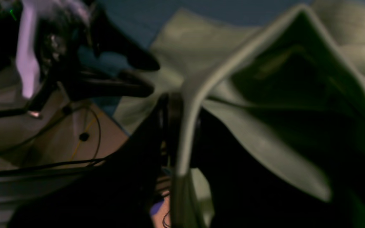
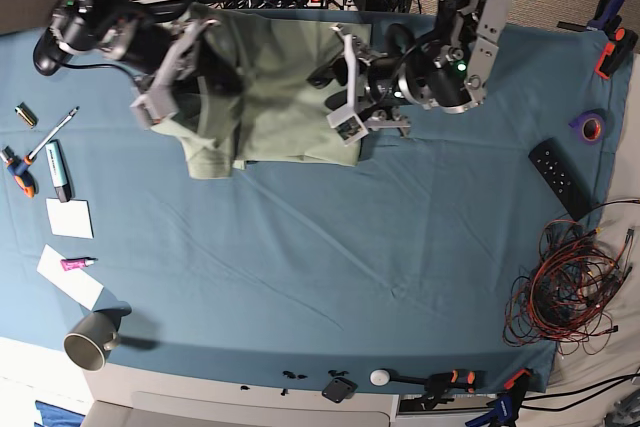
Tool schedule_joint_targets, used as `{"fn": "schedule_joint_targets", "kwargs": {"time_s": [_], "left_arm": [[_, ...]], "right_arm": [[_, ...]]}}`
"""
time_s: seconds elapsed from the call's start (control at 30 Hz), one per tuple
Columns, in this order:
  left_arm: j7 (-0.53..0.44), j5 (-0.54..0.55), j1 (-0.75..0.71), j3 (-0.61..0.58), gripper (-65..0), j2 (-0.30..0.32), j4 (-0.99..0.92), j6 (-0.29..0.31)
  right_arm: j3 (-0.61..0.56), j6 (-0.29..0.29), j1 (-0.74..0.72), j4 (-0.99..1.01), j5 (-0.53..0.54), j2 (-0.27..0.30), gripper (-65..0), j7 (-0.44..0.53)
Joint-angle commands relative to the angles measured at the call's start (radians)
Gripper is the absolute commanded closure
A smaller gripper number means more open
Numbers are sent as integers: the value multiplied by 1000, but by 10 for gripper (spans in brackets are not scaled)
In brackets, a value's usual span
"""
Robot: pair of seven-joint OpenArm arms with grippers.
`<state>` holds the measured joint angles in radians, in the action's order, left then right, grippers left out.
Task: Fold the T-shirt properly
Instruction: 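Lift the strip end with the right gripper and fold it over the bundle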
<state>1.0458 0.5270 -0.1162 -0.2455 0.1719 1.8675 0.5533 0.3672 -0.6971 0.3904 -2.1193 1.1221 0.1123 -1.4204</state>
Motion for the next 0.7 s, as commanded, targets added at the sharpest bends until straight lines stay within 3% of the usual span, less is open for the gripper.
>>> {"fn": "schedule_joint_targets", "kwargs": {"time_s": [0.0,0.33,0.53,0.67], "left_arm": [[-21,19,11,2,-244,0,19,3],[-21,19,11,2,-244,9,19,3],[-21,19,11,16,-244,10,24,3],[-21,16,13,108,-244,12,65,-15]], "right_arm": [[-23,-1,-3,-17,12,-7,0,24],[-203,-1,-8,-17,-189,-135,0,109],[-287,-1,-25,-17,-354,-171,0,200],[-327,-1,-34,-17,-467,-185,0,260]]}}
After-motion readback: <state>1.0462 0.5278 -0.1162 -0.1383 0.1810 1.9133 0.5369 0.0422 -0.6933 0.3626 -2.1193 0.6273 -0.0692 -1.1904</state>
